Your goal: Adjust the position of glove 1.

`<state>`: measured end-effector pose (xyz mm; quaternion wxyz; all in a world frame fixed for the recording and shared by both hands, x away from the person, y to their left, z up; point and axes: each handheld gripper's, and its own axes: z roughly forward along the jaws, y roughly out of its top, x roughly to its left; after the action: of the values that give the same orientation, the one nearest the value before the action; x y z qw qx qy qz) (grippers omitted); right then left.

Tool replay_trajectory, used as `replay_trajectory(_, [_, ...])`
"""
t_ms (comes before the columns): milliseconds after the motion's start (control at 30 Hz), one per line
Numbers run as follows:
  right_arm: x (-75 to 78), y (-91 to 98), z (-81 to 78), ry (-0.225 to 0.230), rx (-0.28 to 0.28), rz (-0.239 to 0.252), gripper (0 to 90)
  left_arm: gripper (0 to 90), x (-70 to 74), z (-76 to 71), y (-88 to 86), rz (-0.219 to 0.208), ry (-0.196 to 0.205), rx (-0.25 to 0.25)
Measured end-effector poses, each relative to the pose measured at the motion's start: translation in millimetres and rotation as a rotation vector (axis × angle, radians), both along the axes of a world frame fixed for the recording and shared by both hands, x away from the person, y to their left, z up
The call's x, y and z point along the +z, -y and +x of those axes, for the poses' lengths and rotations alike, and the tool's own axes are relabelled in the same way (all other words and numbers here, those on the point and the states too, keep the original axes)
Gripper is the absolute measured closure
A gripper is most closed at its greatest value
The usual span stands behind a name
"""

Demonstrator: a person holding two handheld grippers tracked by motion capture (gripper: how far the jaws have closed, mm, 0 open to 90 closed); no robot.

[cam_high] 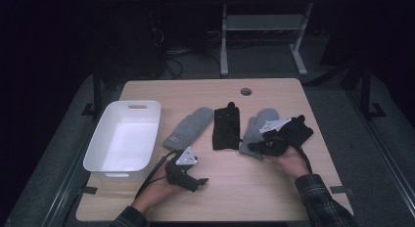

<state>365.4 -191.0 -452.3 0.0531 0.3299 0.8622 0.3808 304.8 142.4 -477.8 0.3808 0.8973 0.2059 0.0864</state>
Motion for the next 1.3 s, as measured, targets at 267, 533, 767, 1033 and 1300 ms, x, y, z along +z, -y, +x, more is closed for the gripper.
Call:
replay_trajectory(267, [0.9,-3.9,-14.5,0.001,0.029,-0.006,90.0,11.8,-0.2,-0.1,0.0,-0.003,0.001,0.001])
replay_trajectory(533, [0.9,-6.6,-29.9,-0.003,0.057,-0.001,90.0,11.8,-0.1,-0.2,0.1,-0.003,0.001,0.001])
replay_trajectory(767, [1.9,-10.8,-49.5,-0.008,0.092,0.001,90.0,11.8,-0.1,-0.1,0.0,-0.003,0.000,0.000])
replay_trajectory(1033, [2.5,-15.0,-72.0,-0.009,0.153,0.003,90.0,11.8,-0.4,-0.1,0.1,-0.007,0.001,0.002])
replay_trajectory(1300, [2.9,-17.6,-90.3,-0.020,0.186,0.019,90.0,11.8,-0.1,0.0,-0.1,-0.002,0.001,-0.001])
